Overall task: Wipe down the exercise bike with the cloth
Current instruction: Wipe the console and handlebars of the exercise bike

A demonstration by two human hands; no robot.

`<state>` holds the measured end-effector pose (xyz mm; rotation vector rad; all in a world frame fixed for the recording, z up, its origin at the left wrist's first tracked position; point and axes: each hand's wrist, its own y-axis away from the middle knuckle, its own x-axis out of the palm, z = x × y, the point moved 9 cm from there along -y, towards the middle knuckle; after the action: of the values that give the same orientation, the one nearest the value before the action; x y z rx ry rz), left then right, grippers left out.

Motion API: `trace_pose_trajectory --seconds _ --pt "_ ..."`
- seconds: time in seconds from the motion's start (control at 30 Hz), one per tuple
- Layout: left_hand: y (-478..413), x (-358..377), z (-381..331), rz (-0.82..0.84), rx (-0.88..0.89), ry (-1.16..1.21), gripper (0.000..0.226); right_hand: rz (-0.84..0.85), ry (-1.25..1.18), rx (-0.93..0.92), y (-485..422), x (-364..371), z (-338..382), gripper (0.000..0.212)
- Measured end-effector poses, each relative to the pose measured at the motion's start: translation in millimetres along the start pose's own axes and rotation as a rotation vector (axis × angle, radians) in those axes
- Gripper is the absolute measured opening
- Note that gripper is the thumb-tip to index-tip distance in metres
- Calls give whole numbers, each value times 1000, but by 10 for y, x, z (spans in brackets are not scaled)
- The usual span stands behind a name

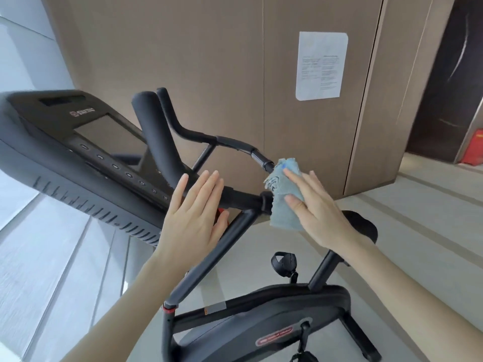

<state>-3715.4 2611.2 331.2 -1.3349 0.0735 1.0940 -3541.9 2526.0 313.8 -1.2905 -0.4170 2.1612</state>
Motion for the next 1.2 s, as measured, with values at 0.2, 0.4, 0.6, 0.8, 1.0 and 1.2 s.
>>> trace_pose_trajectory --seconds 0.2,0.4,0.6,0.8,1.0,1.2 --pt "54 45 -101 -8 -106 -46 44 88 366 -379 -91 377 260 53" --pt "27 -15 -141 5 -177 -76 43 113 363 -501 -327 481 412 53" --pt "-5 -16 -164 28 -260 -114 41 62 355 -615 -101 294 186 51" --pt "-21 19 -185 20 -303 -130 41 135 319 -558 86 60 -298 50" --pt "-56 16 -197 15 -320 -86 41 180 199 -473 -114 154 -159 46" --pt "-55 8 -211 20 -316 -54 42 227 127 -439 -353 370 111 46"
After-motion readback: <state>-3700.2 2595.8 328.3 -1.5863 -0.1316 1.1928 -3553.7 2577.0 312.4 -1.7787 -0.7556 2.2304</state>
